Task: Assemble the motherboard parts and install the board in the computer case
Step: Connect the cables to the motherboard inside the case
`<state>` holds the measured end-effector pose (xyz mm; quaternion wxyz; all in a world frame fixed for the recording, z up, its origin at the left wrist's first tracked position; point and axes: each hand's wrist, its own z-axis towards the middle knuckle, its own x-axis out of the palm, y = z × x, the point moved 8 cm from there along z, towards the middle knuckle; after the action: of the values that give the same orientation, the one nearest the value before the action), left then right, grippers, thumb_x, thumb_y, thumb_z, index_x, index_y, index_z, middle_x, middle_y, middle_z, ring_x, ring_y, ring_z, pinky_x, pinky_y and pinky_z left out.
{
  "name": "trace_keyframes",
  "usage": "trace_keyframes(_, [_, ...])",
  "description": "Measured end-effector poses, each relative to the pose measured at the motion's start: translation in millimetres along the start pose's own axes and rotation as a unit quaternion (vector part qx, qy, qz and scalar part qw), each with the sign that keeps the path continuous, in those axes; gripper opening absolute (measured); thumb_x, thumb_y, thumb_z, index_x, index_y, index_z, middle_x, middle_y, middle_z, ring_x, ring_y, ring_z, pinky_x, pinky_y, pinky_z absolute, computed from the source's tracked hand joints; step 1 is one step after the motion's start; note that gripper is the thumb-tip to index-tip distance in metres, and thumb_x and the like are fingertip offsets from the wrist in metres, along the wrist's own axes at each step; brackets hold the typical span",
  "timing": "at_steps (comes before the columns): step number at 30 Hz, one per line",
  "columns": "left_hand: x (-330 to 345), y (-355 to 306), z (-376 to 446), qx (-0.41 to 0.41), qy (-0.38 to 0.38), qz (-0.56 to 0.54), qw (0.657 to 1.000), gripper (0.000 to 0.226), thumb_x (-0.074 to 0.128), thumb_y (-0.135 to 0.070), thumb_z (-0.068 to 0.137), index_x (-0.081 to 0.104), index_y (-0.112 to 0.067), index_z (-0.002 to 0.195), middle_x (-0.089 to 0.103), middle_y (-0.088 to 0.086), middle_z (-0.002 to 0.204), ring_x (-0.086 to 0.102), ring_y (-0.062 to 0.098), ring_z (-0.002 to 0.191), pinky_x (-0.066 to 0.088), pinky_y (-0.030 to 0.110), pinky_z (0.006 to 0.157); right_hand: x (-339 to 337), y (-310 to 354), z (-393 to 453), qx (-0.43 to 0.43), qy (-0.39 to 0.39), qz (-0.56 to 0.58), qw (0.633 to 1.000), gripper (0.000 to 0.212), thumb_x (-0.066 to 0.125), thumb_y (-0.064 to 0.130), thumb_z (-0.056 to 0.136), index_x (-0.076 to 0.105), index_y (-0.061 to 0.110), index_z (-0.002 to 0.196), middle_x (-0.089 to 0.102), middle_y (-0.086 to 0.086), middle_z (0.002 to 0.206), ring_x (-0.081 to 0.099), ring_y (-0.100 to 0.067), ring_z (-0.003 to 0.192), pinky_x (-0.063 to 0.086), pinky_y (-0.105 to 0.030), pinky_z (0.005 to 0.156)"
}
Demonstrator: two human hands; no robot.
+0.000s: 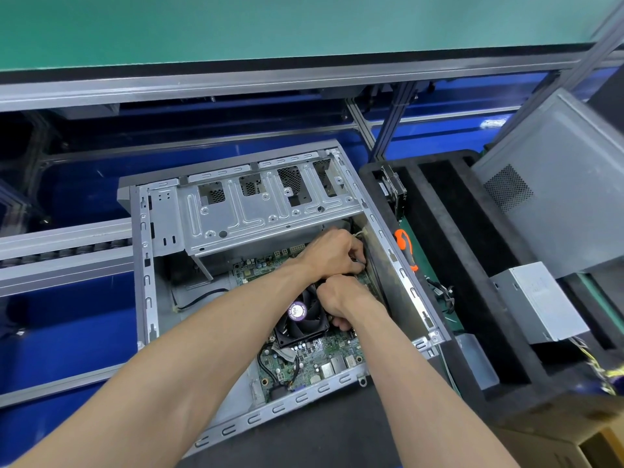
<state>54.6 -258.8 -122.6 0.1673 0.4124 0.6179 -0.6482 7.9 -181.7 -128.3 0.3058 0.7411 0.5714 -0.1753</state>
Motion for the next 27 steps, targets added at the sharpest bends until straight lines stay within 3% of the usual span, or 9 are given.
trace_keyframes(6, [-6.1, 13.8, -0.6, -0.059, -0.055, -0.007, 0.997, 0.005, 0.072, -0.023, 0.077, 0.071, -0.023, 0.082, 0.070, -0.007, 0.087, 0.060, 0.013, 0.069, 0.052, 0.030, 0.063, -1.1, 0.9, 2.5, -0.003, -0.008, -0.013, 1.000, 0.026, 0.037, 0.014, 0.094, 0.051, 0.003, 0.076, 0.064, -0.016, 0.070, 0.059, -0.026, 0.051, 0.051, -0.032, 0.063])
trace_keyframes(11, [-5.1, 13.4, -0.7, -0.051, -0.050, 0.014, 0.997, 0.009, 0.071, -0.022, 0.081, 0.075, -0.022, 0.089, 0.072, -0.007, 0.094, 0.061, 0.013, 0.077, 0.047, 0.026, 0.065, -1.0, 1.4, 0.8, -0.004, -0.005, -0.004, 1.000, 0.017, 0.035, 0.013, 0.095, 0.048, 0.005, 0.087, 0.066, -0.016, 0.080, 0.060, -0.028, 0.058, 0.055, -0.039, 0.079])
trace_keyframes(18, [-3.3, 11.1, -0.3, -0.040, -0.036, 0.028, 0.998, 0.009, 0.073, -0.022, 0.082, 0.076, -0.021, 0.091, 0.073, -0.004, 0.091, 0.064, 0.014, 0.077, 0.052, 0.029, 0.067, -0.9, 1.8, 1.4, -0.005, -0.004, -0.014, 1.000, 0.024, 0.036, 0.014, 0.095, 0.050, 0.005, 0.078, 0.064, -0.015, 0.074, 0.059, -0.027, 0.058, 0.050, -0.034, 0.067])
trace_keyframes(27, [-7.1, 6.2, -0.4, -0.033, -0.061, 0.048, 0.996, 0.013, 0.071, -0.022, 0.083, 0.076, -0.022, 0.094, 0.072, -0.004, 0.088, 0.057, 0.010, 0.071, 0.041, 0.024, 0.060, -0.7, 1.7, 1.0, -0.006, -0.004, -0.005, 1.000, 0.028, 0.036, 0.017, 0.096, 0.051, 0.005, 0.076, 0.064, -0.015, 0.072, 0.060, -0.027, 0.057, 0.052, -0.036, 0.070])
